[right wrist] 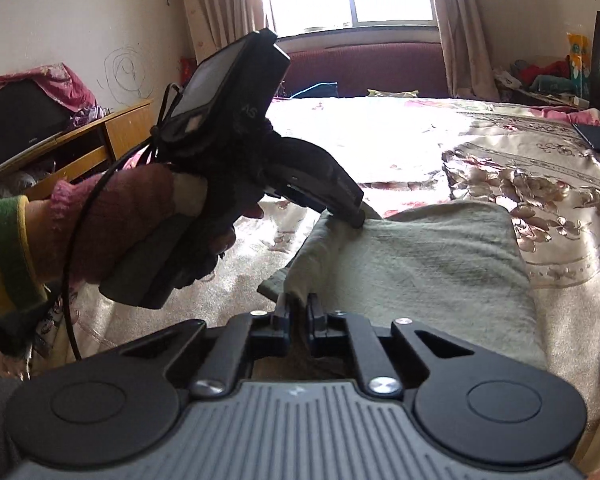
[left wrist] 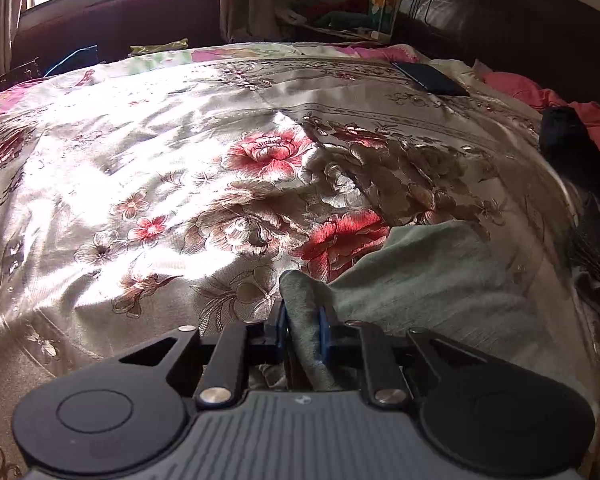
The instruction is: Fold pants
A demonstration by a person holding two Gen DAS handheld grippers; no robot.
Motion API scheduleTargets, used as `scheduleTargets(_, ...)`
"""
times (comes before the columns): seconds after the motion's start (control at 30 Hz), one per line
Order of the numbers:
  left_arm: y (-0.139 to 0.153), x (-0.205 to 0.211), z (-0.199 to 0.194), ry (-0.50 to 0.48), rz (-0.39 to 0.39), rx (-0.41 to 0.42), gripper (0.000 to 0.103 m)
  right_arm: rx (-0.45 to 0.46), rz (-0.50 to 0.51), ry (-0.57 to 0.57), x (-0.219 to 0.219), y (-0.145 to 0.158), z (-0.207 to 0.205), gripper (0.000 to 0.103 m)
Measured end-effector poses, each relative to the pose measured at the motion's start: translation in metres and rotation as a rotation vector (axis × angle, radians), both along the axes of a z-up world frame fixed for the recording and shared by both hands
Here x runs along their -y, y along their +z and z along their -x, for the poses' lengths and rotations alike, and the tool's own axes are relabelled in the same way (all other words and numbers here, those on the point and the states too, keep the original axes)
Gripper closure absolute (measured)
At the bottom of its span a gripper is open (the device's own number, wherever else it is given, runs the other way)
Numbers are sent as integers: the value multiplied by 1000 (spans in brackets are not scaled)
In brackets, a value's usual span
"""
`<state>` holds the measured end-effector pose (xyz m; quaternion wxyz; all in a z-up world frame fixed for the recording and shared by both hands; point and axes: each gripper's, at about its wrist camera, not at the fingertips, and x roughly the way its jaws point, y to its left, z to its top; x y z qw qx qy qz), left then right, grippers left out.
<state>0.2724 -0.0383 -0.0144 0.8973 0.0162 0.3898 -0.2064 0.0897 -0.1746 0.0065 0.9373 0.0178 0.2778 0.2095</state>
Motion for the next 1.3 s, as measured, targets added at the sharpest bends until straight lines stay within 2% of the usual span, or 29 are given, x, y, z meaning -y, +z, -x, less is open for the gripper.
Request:
scheduleTargets(0.1, 2, -3, -6, 4, -7, 15, 75, 46, -7, 4, -4, 12, 0, 96)
scheduleTargets(0.23, -19, 2, -7, -8, -95, 11, 72, 12, 33, 30, -24, -7, -11, 95)
scheduleTargets(0.3, -24, -2, -5, 14, -78, 13, 69, -63, 75, 49, -36, -27, -16, 88)
scheduleTargets(0.37, -22, -8, -3, 34, -53, 23, 65, -61, 77, 61, -38, -32, -10, 82)
scheduleTargets(0.43, -17, -14, 4, 51, -38, 44, 62, -34, 73, 86, -36, -25, -1, 61)
scheduleTargets(0.57, -2, -21, 36, 86, -63, 143, 59, 25, -4, 54, -13, -4, 17, 60)
scheduleTargets(0.7, -1, -14, 73, 52, -62, 212, 54, 77, -30, -94, 23, 1, 17, 60)
scheduleTargets(0.8, -25, 2, 79, -4, -148, 162, 50, 10, -9, -219, 46, -13, 3, 59)
scheduleTargets(0.83, -31, 4, 79, -2, -161, 155, 49, -42, -22, -237, 51, -20, -2, 60)
scheduleTargets(0.9, -29, 1, 77, 22, -136, 146, 46, -136, -35, -251, 57, -30, -7, 60)
scheduleTargets(1.0, -16, -8, 84, 69, -90, 143, 45, -62, -30, -241, 54, -17, 12, 60)
scheduleTargets(1.07, -13, -13, 98, 84, -81, 146, 45, -25, -7, -232, 49, -12, 21, 56)
scheduleTargets(1.13, -18, -15, 111, 84, -90, 118, 44, -48, 31, -237, 43, -18, 18, 54)
scheduleTargets(1.2, -26, -16, 121, 96, -106, 71, 43, -130, 51, -259, 43, -30, 6, 56)
scheduleTargets(1.3, -19, -20, 139, 128, -89, 85, 43, -101, 37, -244, 42, -20, 20, 56)
